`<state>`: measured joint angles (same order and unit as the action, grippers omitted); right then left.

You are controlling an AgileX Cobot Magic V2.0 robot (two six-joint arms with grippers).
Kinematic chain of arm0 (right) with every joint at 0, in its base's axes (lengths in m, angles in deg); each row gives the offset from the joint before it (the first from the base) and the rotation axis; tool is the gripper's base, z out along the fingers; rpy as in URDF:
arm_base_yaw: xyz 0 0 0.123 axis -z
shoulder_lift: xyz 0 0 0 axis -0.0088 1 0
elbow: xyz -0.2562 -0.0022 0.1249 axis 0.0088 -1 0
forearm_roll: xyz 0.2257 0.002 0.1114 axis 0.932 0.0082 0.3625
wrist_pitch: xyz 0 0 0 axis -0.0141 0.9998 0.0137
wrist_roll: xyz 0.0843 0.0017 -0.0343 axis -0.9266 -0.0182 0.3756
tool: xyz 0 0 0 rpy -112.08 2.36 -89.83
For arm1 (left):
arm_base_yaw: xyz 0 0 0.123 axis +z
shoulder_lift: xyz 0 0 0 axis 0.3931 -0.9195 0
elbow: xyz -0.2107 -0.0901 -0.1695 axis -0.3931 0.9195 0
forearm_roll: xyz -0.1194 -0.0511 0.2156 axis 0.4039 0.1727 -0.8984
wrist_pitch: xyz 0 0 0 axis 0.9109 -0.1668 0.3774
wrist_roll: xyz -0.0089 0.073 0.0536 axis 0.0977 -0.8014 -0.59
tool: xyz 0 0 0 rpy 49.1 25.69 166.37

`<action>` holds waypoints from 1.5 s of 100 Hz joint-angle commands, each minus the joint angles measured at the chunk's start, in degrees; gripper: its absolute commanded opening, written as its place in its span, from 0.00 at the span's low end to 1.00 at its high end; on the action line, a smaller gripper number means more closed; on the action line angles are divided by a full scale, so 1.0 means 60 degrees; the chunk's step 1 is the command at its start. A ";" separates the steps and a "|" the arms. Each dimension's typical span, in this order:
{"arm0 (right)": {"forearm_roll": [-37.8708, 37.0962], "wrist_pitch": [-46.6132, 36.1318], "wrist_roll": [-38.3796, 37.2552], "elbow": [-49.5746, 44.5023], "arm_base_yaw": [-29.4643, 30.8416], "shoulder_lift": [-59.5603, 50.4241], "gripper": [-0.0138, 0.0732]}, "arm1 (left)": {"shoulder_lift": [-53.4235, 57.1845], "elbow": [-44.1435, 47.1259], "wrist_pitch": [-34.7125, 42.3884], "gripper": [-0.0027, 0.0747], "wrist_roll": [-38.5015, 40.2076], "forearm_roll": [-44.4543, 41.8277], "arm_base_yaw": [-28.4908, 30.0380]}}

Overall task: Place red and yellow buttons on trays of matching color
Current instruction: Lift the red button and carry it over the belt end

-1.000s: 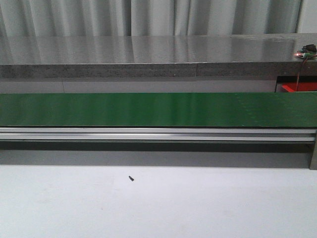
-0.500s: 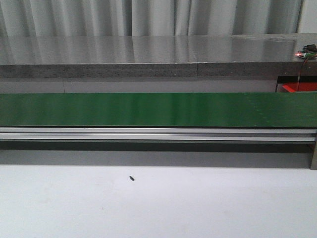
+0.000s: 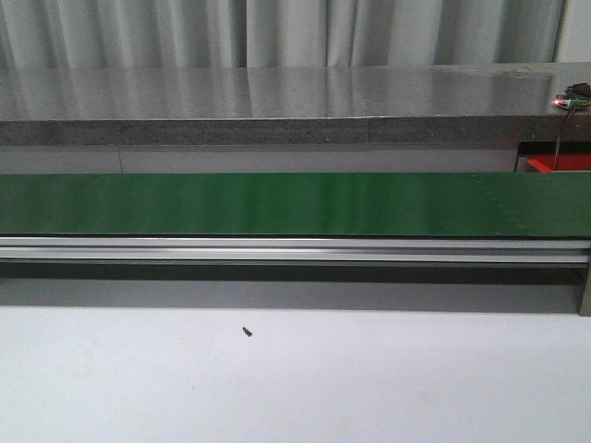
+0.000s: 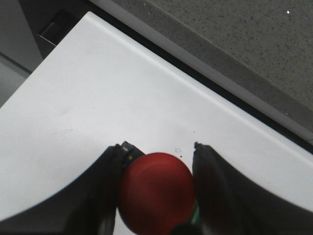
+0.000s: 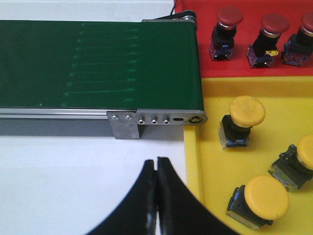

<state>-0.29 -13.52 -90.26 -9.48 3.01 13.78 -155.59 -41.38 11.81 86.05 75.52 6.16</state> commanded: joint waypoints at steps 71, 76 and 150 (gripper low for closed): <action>0.0009 -0.0611 -0.0018 0.0240 0.0014 -0.0029 0.08 | 0.3252 0.5756 0.2986 0.36 -0.0538 0.0893 -0.2147; 0.0009 -0.0611 -0.0018 0.0240 0.0014 -0.0029 0.08 | 0.3212 0.5830 0.3055 0.36 -0.0538 0.0931 -0.2183; 0.0009 -0.0611 -0.0018 0.0240 0.0014 -0.0029 0.08 | 0.3782 0.5966 0.3140 0.79 -0.0960 0.1101 -0.2200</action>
<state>-0.29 -13.52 -90.26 -9.48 3.01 13.78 -137.55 -4.08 27.67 80.48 80.70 -6.76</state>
